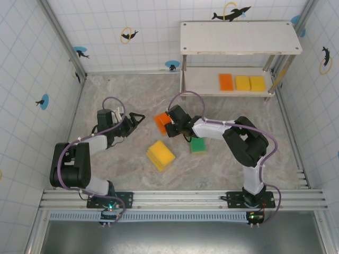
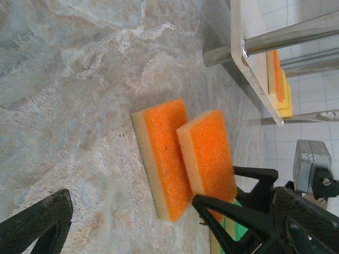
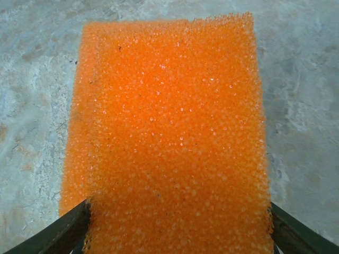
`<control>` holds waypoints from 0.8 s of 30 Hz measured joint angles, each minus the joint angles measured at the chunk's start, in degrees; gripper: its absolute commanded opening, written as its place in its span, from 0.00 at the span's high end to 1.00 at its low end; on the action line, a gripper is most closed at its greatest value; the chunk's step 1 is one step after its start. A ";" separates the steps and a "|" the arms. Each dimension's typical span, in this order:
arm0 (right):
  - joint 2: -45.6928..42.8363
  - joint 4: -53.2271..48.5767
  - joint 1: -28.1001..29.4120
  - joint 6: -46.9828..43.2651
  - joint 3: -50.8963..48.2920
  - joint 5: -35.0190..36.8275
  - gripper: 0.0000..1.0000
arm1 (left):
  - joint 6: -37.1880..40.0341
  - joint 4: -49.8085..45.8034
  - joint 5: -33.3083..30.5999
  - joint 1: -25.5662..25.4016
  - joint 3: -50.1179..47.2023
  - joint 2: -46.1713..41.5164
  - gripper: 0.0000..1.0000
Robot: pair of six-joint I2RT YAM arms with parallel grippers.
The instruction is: Place and organize the cleaning sponges onto the shelf
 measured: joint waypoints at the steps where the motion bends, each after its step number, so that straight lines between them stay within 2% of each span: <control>1: -0.26 0.13 -0.17 0.02 -0.28 0.07 0.30 | 0.00 0.00 0.00 0.00 0.00 0.09 0.03; 15: -4.85 1.84 -5.16 0.59 -3.78 -0.35 0.32 | 0.02 0.00 0.02 0.00 0.00 0.31 0.03; 24: -6.29 2.91 -12.00 0.61 -4.20 -0.61 0.33 | 0.02 -0.07 0.02 0.00 0.02 0.92 0.02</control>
